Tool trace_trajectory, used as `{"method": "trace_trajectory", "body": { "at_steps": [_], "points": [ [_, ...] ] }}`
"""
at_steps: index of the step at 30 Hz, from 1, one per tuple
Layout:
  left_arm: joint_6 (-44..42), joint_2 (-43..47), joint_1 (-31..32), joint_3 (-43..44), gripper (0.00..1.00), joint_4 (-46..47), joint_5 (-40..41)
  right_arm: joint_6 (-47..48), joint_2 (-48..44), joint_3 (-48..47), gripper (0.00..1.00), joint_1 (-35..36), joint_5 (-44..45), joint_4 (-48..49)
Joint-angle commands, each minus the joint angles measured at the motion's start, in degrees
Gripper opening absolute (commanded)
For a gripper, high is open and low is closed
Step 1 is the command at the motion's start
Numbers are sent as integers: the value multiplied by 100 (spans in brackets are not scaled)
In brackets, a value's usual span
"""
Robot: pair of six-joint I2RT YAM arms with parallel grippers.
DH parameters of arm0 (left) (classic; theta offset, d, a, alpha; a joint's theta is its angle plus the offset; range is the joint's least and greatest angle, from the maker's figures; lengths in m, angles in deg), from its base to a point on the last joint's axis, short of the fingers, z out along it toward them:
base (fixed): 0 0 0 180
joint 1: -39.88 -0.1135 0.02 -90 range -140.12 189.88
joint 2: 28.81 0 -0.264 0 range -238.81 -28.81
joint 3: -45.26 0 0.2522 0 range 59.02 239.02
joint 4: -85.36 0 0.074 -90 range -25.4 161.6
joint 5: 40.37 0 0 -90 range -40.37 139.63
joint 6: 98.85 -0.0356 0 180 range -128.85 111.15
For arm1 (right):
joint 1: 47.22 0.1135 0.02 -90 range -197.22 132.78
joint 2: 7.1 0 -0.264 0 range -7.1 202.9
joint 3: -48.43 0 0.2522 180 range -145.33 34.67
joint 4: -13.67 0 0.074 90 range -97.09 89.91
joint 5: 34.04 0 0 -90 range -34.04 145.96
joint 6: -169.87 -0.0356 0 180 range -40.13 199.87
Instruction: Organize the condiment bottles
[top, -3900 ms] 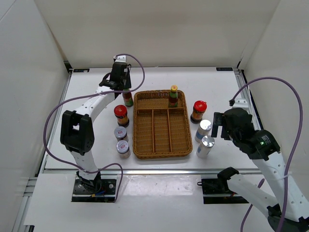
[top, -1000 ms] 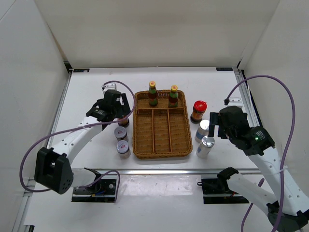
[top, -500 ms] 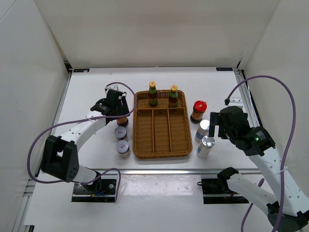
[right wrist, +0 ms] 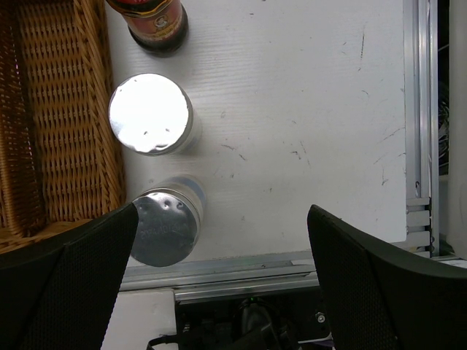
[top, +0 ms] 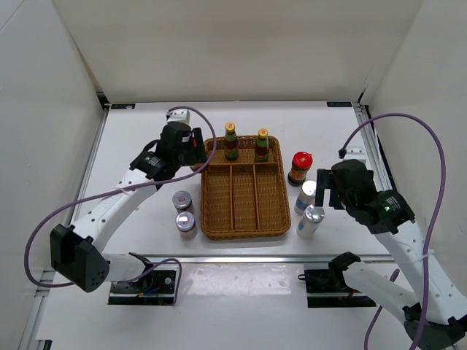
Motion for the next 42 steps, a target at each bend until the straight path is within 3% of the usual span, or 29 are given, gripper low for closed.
{"method": "trace_trajectory", "body": {
  "at_steps": [1, 14, 20, 23, 24, 27, 28, 32, 38, 42],
  "points": [
    [-7, 125, 319, 438, 28, 433, 71, 25, -20, 36, 100, 22, 80, 127],
    [160, -1079, 961, 395, 28, 820, 71, 25, -20, 36, 100, 74, 80, 127],
    [265, -1449, 961, 290, 38, 872, 124, 25, -20, 36, 100, 74, 80, 127],
    [370, -1598, 961, 289, 59, 872, 124, 25, -20, 36, 100, 74, 80, 127],
    [370, -1598, 961, 228, 73, 872, 124, 25, -20, 36, 100, 74, 80, 127],
    [475, -1651, 961, 176, 91, 872, 124, 25, 94, -25, 100, 74, 80, 127],
    [476, -1582, 961, 175, 100, 872, 203, 25, 259, -25, 100, 74, 28, 127],
    [476, -1161, 961, 175, 100, 733, 335, 25, 717, -472, 100, 22, -175, 13],
    [-252, 112, 961, 439, 100, 258, 695, 227, 1648, -1351, 100, -31, -483, 346],
    [-806, 975, 961, 115, 100, 56, 1264, 595, 2648, -1940, 100, -565, -1087, 346]
  ]
}}
